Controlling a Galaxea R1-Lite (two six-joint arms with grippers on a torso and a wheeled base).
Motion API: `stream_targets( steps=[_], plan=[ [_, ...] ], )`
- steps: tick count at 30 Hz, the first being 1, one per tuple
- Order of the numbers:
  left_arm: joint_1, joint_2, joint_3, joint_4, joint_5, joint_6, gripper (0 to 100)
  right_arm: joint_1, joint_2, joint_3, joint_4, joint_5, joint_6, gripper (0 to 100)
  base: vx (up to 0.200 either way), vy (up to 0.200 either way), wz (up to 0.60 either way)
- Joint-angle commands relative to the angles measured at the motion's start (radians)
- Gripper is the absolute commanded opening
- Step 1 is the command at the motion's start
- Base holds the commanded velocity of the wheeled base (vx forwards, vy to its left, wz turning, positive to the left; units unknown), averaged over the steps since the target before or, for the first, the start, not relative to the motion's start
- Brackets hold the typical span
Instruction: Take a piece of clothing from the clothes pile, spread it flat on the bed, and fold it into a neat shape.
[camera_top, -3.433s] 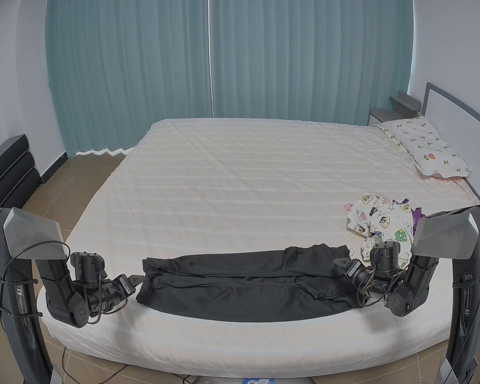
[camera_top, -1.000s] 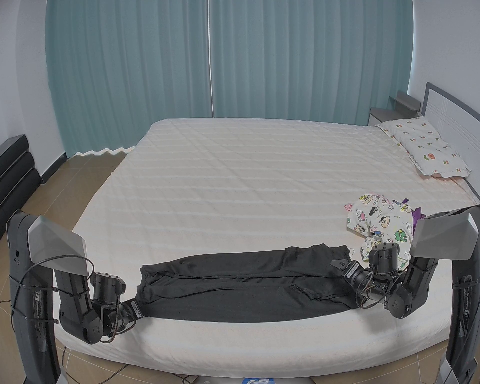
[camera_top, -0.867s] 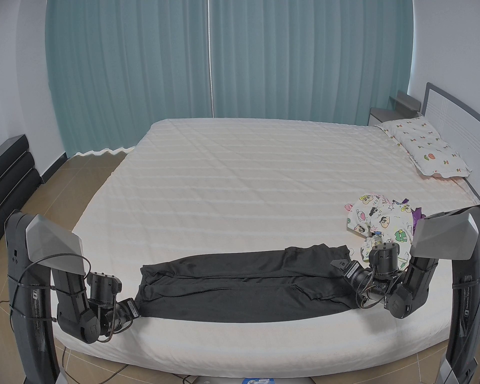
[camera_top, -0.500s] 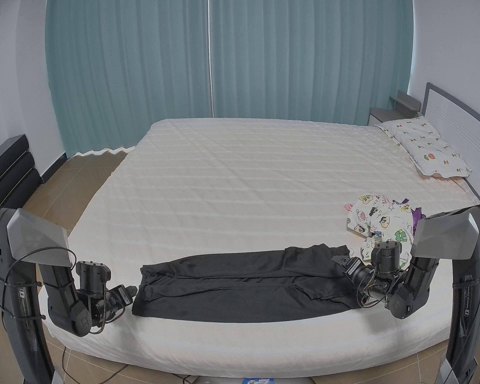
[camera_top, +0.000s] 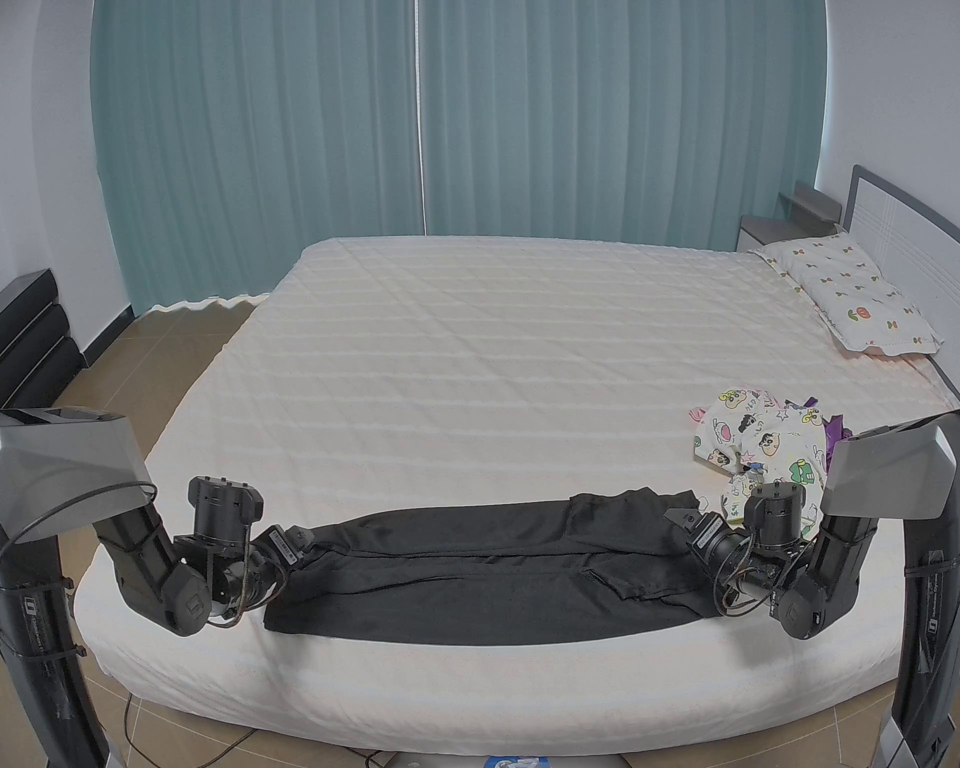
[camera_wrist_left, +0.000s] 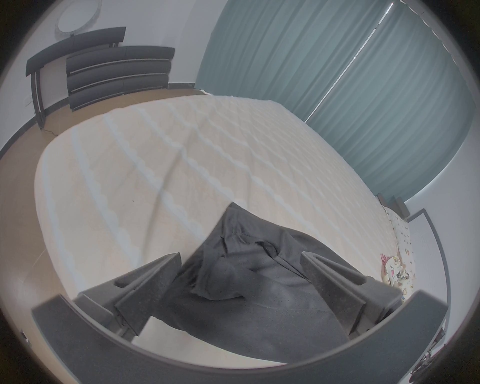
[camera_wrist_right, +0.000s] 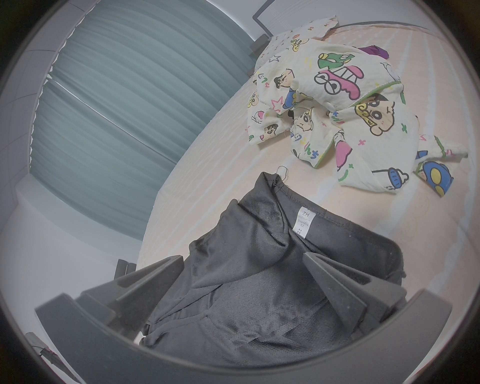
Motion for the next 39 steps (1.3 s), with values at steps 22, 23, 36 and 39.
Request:
stream_targets(
  steps=[22,23,36,39],
  plan=[
    [-0.061,0.124,-0.077,0.006,0.008,-0.049,100,-0.001,0.009,-0.001,-0.002,0.000,-0.001,100,0.000,0.000,0.00],
    [-0.060,0.126,-0.087,0.008,0.008,-0.060,100,0.000,0.009,-0.001,-0.002,0.000,-0.001,100,0.000,0.000,0.00],
    [-0.012,0.164,-0.235,0.001,0.091,-0.114,100,-0.006,0.010,-0.001,-0.004,0.000,-0.001,100,0.000,0.000,0.00],
    [0.020,0.164,-0.290,0.001,0.091,-0.155,100,-0.004,0.012,-0.001,-0.004,0.000,-0.001,100,0.000,0.000,0.00]
  ],
)
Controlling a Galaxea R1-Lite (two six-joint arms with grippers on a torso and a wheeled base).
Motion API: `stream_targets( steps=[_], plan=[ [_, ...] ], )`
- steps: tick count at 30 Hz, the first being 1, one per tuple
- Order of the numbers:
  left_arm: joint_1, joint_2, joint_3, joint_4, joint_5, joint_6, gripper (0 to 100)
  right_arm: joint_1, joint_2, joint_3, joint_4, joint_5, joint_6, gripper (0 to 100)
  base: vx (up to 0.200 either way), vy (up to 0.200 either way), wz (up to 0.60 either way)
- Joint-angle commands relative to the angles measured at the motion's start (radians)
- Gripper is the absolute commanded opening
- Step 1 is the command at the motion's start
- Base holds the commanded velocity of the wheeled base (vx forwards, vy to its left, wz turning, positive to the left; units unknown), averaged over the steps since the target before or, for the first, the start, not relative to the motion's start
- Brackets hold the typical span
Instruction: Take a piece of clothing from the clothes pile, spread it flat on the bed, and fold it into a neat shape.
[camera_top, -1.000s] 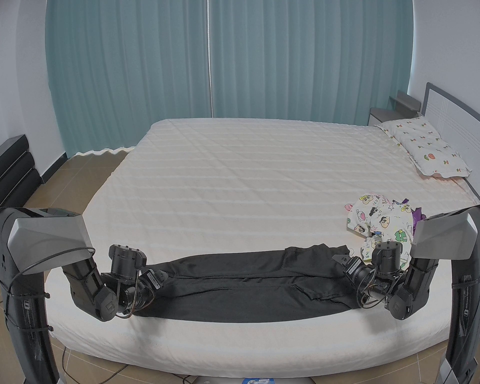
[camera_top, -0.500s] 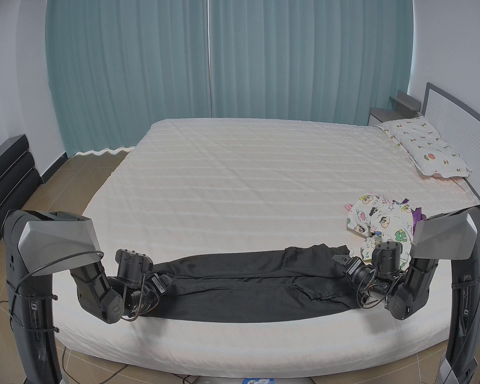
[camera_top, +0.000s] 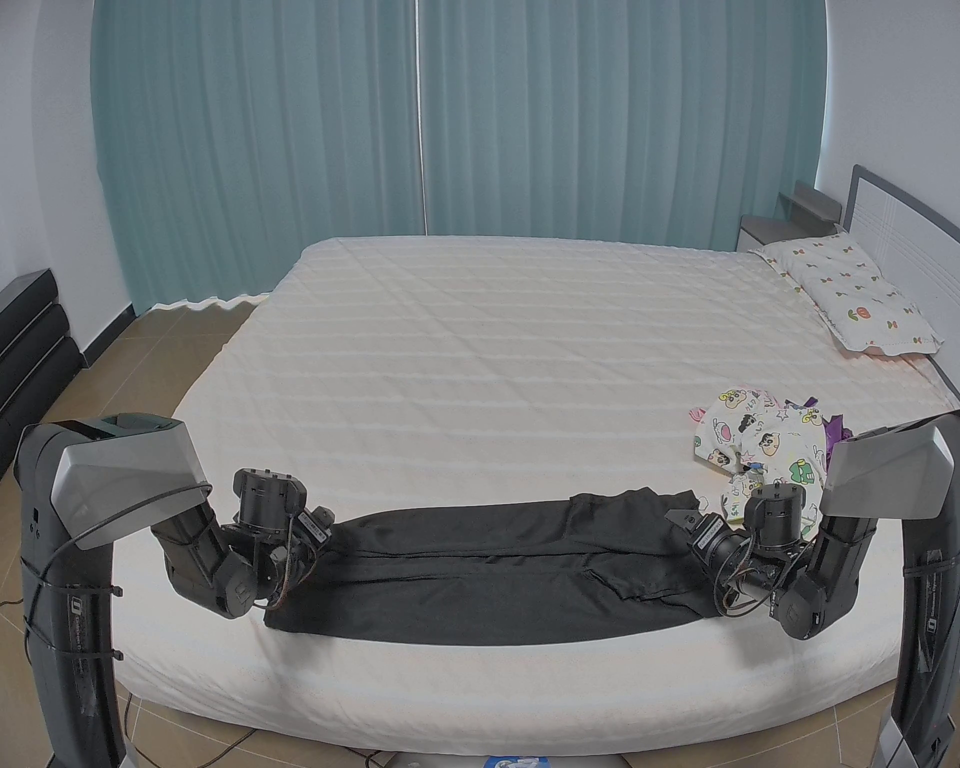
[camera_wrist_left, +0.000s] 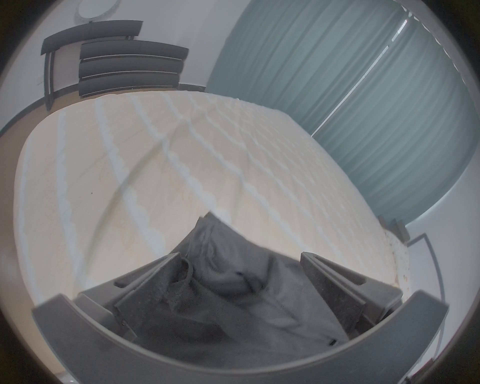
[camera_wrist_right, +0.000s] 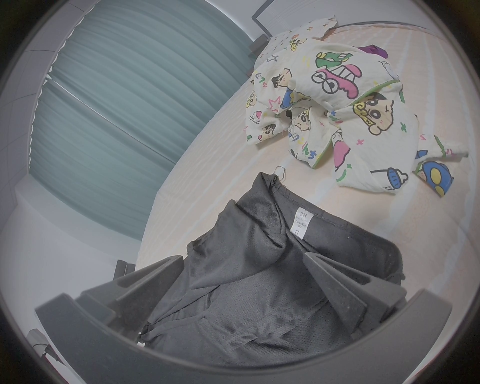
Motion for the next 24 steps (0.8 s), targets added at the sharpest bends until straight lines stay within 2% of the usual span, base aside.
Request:
stream_targets(
  steps=[1,6,18,24],
  plan=[
    [0.046,0.010,-0.069,-0.004,0.007,-0.037,100,-0.001,0.003,0.000,0.000,0.000,0.000,100,0.000,0.000,0.00],
    [0.071,-0.002,-0.061,-0.006,0.004,-0.068,100,0.001,0.003,0.000,-0.002,0.000,0.000,100,0.000,0.000,0.00],
    [0.060,-0.094,0.033,-0.004,-0.006,-0.034,100,0.001,0.009,0.002,-0.003,0.000,0.000,100,0.000,0.000,0.00],
    [-0.020,-0.134,0.060,0.003,-0.021,-0.014,100,0.001,0.009,0.002,-0.003,-0.002,0.000,100,0.000,0.000,0.00]
  ],
)
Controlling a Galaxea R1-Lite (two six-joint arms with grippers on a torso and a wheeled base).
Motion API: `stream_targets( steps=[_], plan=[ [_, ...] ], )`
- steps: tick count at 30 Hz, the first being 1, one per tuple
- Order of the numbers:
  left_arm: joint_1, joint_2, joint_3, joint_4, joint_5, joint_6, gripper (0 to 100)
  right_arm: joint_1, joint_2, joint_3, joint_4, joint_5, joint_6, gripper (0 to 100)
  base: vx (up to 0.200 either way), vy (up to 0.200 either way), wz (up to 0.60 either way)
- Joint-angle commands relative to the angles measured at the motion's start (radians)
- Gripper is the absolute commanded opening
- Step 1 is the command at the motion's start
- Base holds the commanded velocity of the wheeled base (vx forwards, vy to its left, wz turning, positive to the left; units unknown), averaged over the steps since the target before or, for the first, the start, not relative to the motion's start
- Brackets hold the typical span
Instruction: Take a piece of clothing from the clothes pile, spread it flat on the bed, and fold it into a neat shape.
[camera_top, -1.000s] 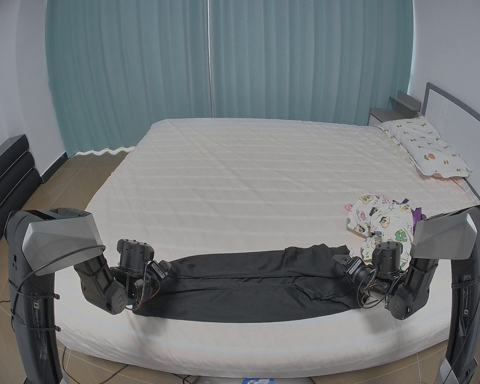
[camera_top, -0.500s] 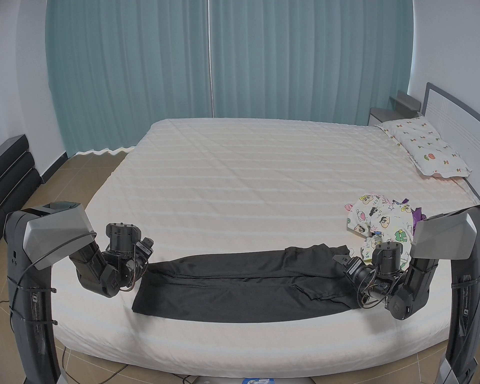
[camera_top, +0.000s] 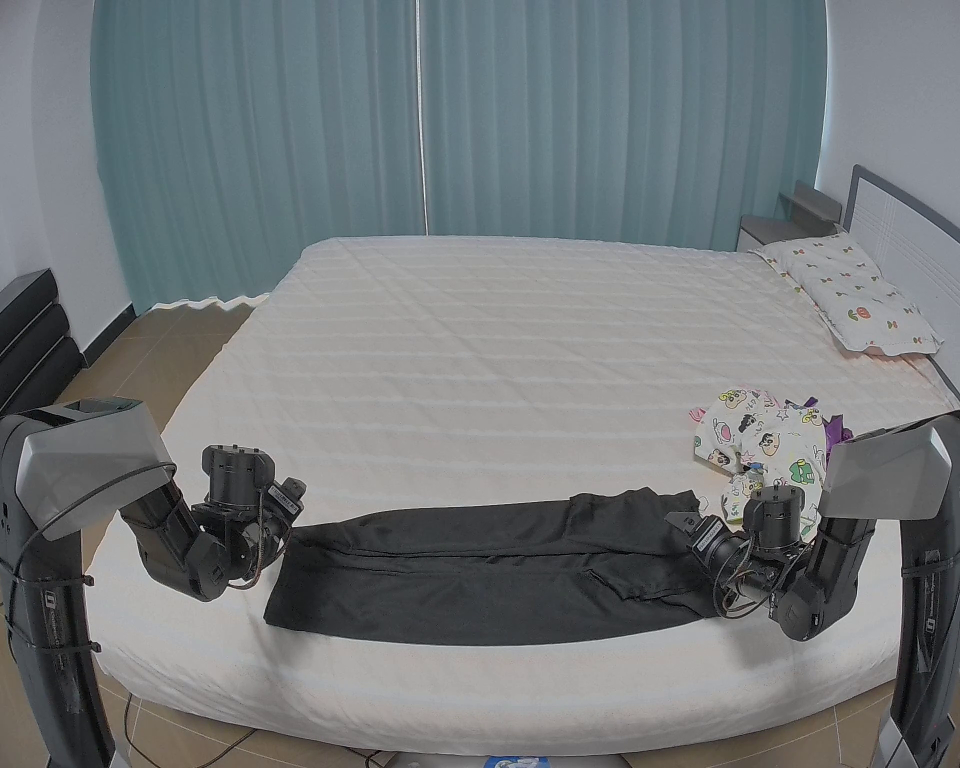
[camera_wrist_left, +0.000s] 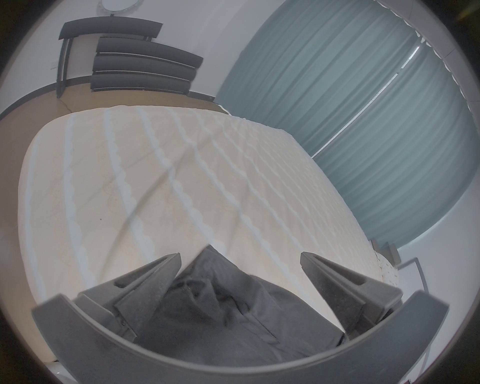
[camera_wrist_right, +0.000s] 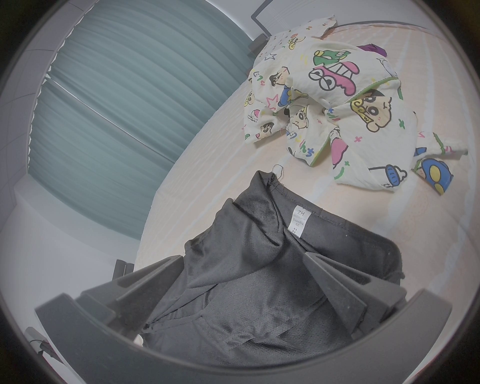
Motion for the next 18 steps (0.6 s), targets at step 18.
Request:
stream_targets(
  steps=[18],
  plan=[
    [-0.148,0.097,-0.045,0.002,-0.014,0.024,100,-0.007,0.005,-0.002,0.001,0.000,-0.002,100,0.000,0.000,0.00]
  ],
)
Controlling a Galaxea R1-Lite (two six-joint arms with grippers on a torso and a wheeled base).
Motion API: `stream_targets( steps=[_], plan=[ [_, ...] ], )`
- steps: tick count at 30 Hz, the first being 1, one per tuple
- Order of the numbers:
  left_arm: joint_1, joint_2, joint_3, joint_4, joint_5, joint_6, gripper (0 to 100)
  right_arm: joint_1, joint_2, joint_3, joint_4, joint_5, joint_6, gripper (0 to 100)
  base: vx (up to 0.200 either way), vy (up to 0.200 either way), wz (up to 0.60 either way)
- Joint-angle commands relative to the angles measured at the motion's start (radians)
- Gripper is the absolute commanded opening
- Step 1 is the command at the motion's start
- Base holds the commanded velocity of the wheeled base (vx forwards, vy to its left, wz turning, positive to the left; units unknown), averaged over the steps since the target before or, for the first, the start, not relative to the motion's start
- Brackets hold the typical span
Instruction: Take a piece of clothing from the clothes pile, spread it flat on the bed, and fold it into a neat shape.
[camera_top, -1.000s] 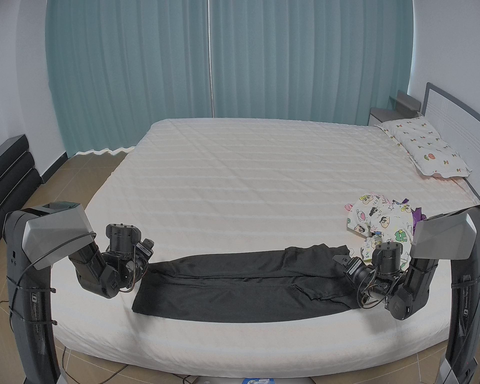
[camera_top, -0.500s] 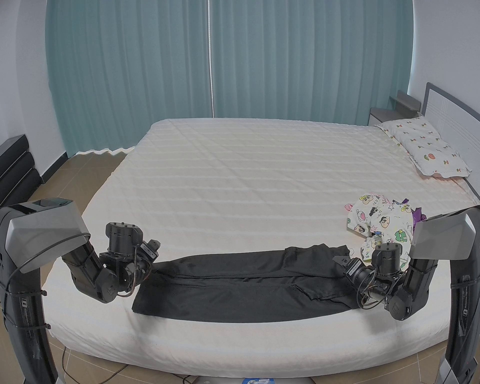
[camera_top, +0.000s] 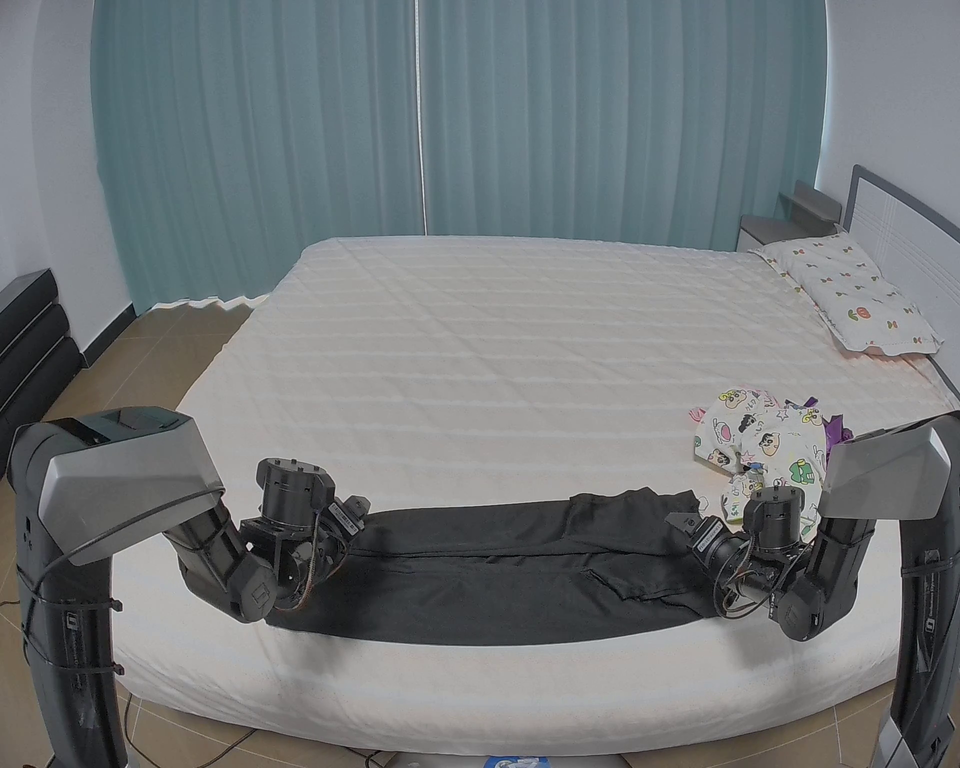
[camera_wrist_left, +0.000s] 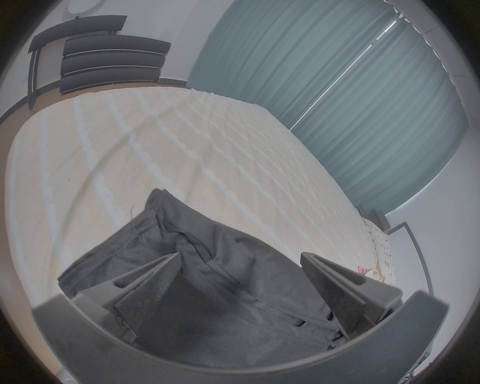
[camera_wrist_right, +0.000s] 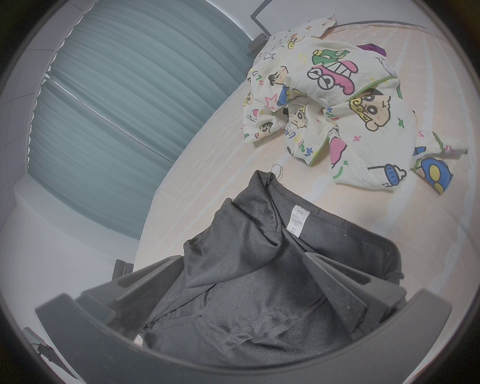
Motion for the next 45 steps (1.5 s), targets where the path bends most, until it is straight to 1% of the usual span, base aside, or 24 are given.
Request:
stream_targets(
  steps=[1,9,11,13,17,21,25,28,36,40,44,45],
  plan=[
    [0.000,0.048,-0.008,-0.003,0.003,0.002,100,-0.002,0.002,-0.001,0.001,0.000,0.000,100,0.000,0.000,0.00],
    [0.044,0.087,-0.040,-0.011,0.001,0.009,100,-0.002,0.003,-0.001,0.001,0.001,0.000,100,0.000,0.000,0.00],
    [0.073,0.112,-0.043,-0.014,-0.003,0.055,100,-0.004,0.003,-0.001,0.001,0.001,0.000,100,0.000,0.000,0.00],
    [0.078,0.118,-0.042,-0.017,-0.003,0.074,100,-0.005,0.003,-0.001,0.001,0.001,0.000,100,0.000,0.000,0.00],
    [0.081,0.118,-0.034,-0.028,0.000,0.081,100,-0.005,0.003,-0.001,0.001,0.001,0.000,100,0.000,0.000,0.00],
    [0.121,0.127,-0.034,-0.029,0.000,0.132,100,-0.005,0.003,-0.001,0.001,0.001,0.000,100,0.000,0.000,0.00],
    [0.147,0.129,-0.028,-0.029,0.000,0.150,100,-0.005,0.005,-0.001,0.001,0.001,-0.002,100,0.000,0.000,0.00],
    [0.162,0.113,-0.022,-0.029,-0.002,0.150,100,-0.005,0.005,-0.001,0.001,0.001,-0.002,100,0.000,0.000,0.00],
    [0.197,-0.029,0.035,-0.015,-0.003,0.144,100,-0.005,0.006,-0.001,0.001,0.000,-0.002,100,0.000,0.000,0.00],
    [0.210,-0.077,0.038,-0.015,-0.005,0.141,100,-0.005,0.005,-0.001,0.001,0.000,-0.002,100,0.000,0.000,0.00],
    [0.208,-0.080,0.035,-0.014,-0.008,0.141,100,-0.005,0.005,-0.001,0.001,0.000,-0.002,100,0.000,0.000,0.00],
    [0.205,-0.075,0.036,-0.012,-0.019,0.144,100,-0.005,0.005,0.001,0.001,0.000,-0.002,100,0.000,0.000,0.00]
  ],
)
